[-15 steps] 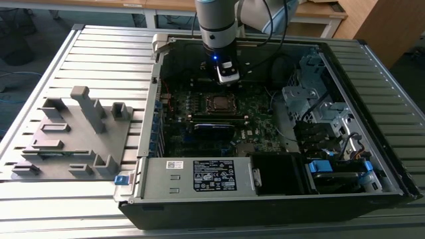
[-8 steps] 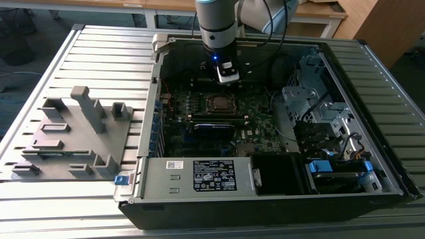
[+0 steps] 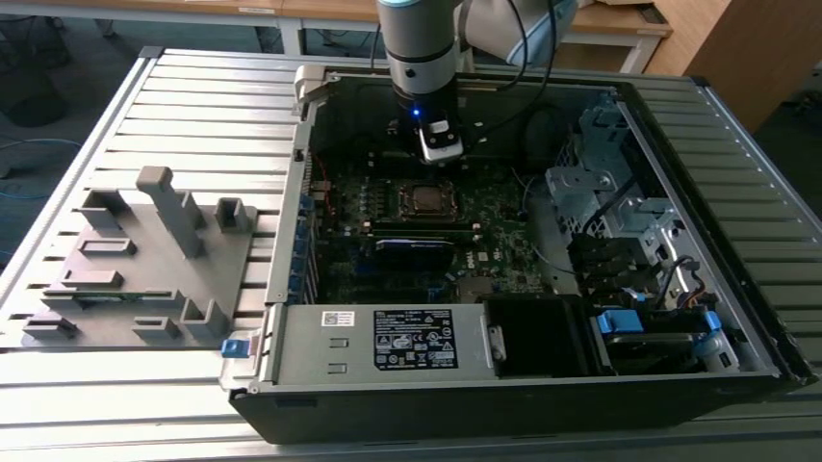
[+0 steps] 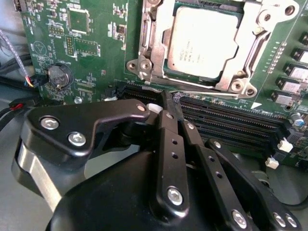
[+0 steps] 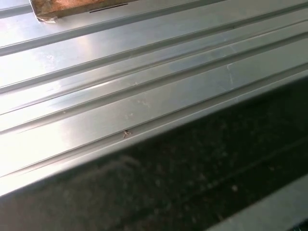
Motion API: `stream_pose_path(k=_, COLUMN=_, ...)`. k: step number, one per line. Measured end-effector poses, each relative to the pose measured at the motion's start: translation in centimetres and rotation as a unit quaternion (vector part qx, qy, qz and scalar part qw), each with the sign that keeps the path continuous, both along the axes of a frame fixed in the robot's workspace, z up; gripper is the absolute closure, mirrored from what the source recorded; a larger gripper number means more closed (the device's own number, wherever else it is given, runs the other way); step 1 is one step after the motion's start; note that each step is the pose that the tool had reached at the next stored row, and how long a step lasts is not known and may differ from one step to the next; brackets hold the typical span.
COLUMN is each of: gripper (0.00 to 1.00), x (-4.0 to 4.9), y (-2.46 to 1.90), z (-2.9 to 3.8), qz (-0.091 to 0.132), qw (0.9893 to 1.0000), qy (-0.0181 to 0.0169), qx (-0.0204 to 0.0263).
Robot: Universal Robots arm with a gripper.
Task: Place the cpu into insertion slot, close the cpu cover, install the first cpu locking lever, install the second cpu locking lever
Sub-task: 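Install the first cpu locking lever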
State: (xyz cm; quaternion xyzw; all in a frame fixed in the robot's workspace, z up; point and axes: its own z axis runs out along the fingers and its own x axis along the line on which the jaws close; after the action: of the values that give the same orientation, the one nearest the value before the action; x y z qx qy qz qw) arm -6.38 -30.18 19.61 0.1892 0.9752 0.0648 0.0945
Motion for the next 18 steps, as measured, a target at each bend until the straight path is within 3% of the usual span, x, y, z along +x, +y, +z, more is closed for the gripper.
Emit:
stream_pose_path(k=5, gripper=0.90, x=0.00, y=0.00, z=-0.11, qz=0.000, qw=0.9999, qy=0.0000, qx=-0.0171)
stream_pose_path(k=13, gripper=0.90, x=-0.01, y=-0.01, z=-0.19, qz=0.000, qw=0.9998, qy=0.0001, qx=-0.0179)
stream_pose_path(k=18, gripper=0.90, x=0.00, y=0.00, z=-0.25, qz=0.000, qw=0.9999, qy=0.0000, qx=-0.0140)
